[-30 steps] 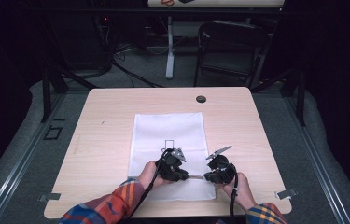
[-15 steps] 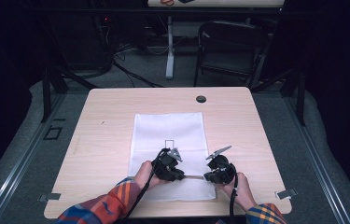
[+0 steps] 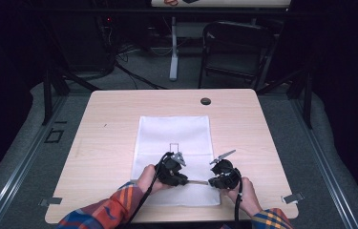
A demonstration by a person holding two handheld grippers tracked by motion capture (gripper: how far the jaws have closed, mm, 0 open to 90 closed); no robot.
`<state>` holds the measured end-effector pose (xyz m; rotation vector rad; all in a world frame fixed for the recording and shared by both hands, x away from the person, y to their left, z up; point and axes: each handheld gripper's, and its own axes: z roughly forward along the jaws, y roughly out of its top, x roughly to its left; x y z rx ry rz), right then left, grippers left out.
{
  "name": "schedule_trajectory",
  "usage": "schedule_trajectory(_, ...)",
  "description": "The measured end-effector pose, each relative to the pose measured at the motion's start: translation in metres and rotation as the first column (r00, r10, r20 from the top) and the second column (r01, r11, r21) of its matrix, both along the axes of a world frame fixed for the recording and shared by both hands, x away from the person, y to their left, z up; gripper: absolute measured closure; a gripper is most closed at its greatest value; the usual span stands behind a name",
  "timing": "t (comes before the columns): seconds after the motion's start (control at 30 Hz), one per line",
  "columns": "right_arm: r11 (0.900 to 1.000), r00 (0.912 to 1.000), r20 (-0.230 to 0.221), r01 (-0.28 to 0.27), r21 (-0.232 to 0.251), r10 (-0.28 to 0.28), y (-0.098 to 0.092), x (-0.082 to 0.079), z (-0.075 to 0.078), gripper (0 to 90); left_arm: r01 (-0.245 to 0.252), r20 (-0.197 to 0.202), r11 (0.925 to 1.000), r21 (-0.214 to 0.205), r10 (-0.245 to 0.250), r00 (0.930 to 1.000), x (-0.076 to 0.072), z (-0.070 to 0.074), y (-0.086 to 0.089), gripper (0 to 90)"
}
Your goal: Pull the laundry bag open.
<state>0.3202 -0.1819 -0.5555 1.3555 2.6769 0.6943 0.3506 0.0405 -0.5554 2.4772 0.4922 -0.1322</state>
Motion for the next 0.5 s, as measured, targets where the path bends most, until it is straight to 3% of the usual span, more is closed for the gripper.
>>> schedule_trajectory(0.07, 0.9998, 0.9998, 0.005, -0.019, 0.002, 0.019, 0.001, -0.001, 0.0, 90.0, 0.007, -0.001, 0.9999, 0.01, -0.007, 1.0, 0.0, -0.001, 0.0, 81.4)
schedule_trajectory(0.1, 0.9995, 0.9996, 0.01, -0.025, -0.021, 0.025, 0.002, -0.001, 0.001, 90.0, 0.011, -0.014, 0.9999, -0.004, -0.011, 0.9998, 0.001, -0.003, 0.0, 81.4)
schedule_trajectory(0.13, 0.9996, 0.9995, 0.014, -0.028, -0.006, 0.028, 0.003, -0.001, 0.0, 90.0, 0.016, -0.007, 0.9998, 0.012, -0.016, 0.9998, 0.0, -0.003, -0.001, 81.4)
schedule_trajectory(0.17, 0.9984, 0.9985, 0.023, -0.048, -0.028, 0.049, 0.003, 0.0, 0.001, 90.0, 0.021, -0.002, 0.9996, 0.017, -0.021, 0.9998, 0.0, -0.004, -0.002, 81.3)
schedule_trajectory(0.3, 0.997, 0.9954, 0.057, -0.078, 0.001, 0.078, 0.007, -0.001, 0.001, 90.0, 0.03, -0.011, 0.9995, 0.003, -0.03, 0.9995, 0.002, -0.005, -0.002, 81.1)
schedule_trajectory(0.4, 0.9944, 0.9908, 0.084, -0.105, -0.01, 0.106, 0.013, -0.002, 0.001, 90.0, 0.038, -0.01, 0.9993, 0.002, -0.038, 0.9992, 0.002, -0.005, -0.004, 81.0)
schedule_trajectory(0.5, 0.9945, 0.9911, 0.082, -0.104, -0.012, 0.105, 0.015, -0.001, -0.001, 90.0, 0.039, -0.003, 0.9992, 0.009, -0.039, 0.9992, 0.001, -0.005, -0.004, 80.9)
